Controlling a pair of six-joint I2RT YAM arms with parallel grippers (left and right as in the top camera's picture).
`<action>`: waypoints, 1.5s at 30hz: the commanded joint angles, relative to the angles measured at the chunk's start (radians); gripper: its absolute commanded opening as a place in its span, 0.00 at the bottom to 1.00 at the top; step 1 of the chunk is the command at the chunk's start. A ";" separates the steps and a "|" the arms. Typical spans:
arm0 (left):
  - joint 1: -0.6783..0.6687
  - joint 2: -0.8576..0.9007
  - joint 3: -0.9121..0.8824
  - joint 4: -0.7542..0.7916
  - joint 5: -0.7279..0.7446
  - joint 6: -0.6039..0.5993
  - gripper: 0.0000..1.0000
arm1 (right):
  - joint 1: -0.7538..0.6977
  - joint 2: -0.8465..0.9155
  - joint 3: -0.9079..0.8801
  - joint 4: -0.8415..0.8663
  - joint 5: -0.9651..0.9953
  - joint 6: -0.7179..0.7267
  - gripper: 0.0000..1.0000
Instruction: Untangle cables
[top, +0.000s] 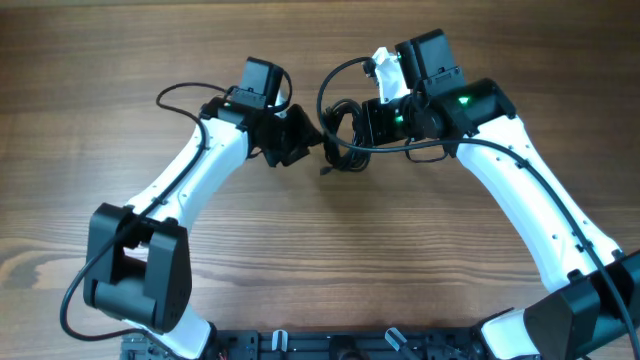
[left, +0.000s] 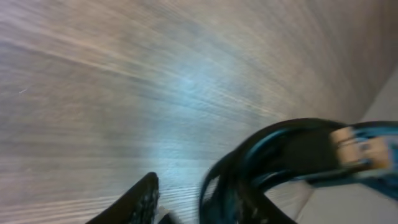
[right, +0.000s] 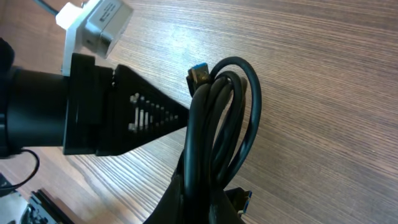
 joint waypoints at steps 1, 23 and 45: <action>0.003 0.012 0.003 0.072 0.080 0.042 0.49 | 0.001 -0.012 0.013 0.010 -0.029 0.016 0.04; 0.110 -0.044 0.007 0.335 0.171 0.171 0.04 | 0.006 -0.011 0.011 0.022 -0.163 0.032 0.04; 0.087 -0.043 0.006 0.131 0.328 0.153 0.04 | 0.005 0.016 0.011 0.141 -0.152 0.154 0.04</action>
